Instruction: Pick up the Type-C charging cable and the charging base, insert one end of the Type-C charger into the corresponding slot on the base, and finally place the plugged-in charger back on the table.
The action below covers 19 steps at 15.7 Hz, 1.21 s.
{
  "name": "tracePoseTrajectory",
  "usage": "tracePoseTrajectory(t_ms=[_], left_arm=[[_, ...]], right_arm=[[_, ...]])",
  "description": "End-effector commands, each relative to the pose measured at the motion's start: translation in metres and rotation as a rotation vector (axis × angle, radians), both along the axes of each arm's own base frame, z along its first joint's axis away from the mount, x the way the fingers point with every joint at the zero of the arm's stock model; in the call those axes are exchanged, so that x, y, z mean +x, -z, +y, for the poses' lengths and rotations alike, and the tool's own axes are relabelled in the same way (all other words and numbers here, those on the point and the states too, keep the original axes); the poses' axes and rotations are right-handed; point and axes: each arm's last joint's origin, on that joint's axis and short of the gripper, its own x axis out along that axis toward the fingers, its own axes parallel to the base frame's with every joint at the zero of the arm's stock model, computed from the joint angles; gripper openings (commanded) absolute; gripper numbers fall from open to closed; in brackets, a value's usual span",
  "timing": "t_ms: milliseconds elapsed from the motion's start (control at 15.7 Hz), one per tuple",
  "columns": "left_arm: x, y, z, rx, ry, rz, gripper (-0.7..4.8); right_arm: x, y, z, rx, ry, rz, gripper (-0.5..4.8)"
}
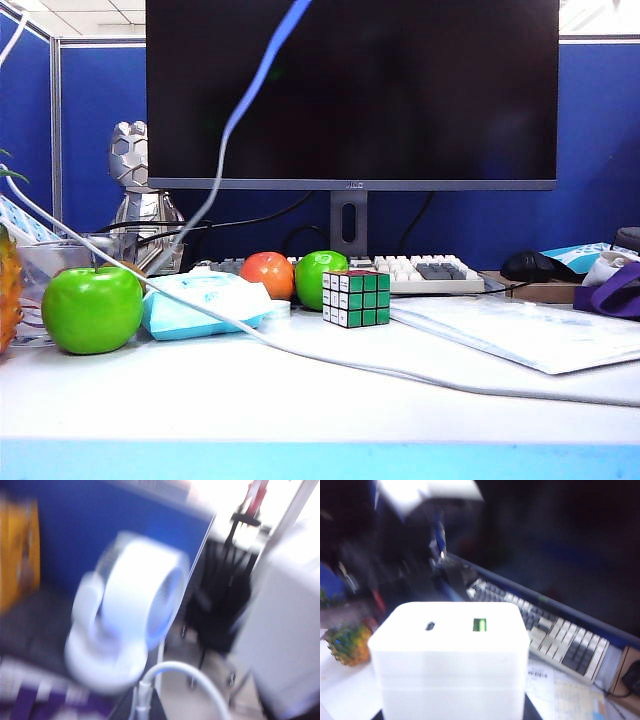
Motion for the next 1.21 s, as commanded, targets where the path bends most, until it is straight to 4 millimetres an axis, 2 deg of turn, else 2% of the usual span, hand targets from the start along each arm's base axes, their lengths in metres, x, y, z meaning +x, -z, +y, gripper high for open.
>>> tracePoseTrajectory(t_ms=[64, 318, 573, 828, 1082, 1210], left_arm=[[-0.014, -0.033, 0.011, -0.143, 0.009, -0.110, -0.05], [-0.022, -0.053, 0.017, -0.269, 0.027, -0.148, -0.05], [-0.025, -0.061, 0.019, -0.325, 0.052, -0.123, -0.05], [-0.032, -0.071, 0.024, -0.383, 0.148, -0.133, -0.05], [-0.041, -0.080, 0.029, -0.419, 0.249, -0.164, -0.05], [-0.043, -0.082, 0.030, -0.436, 0.259, -0.178, -0.05]], right_arm=[[-0.014, -0.009, -0.009, 0.041, -0.005, -0.066, -0.06], [-0.019, -0.010, -0.012, 0.048, -0.007, -0.076, -0.05], [-0.021, -0.011, -0.010, 0.067, -0.110, -0.066, -0.05], [-0.020, -0.011, -0.009, 0.072, -0.134, -0.070, -0.05], [-0.015, -0.018, -0.005, 0.111, -0.147, -0.127, -0.05], [-0.011, -0.020, 0.000, 0.137, -0.221, -0.144, -0.05]])
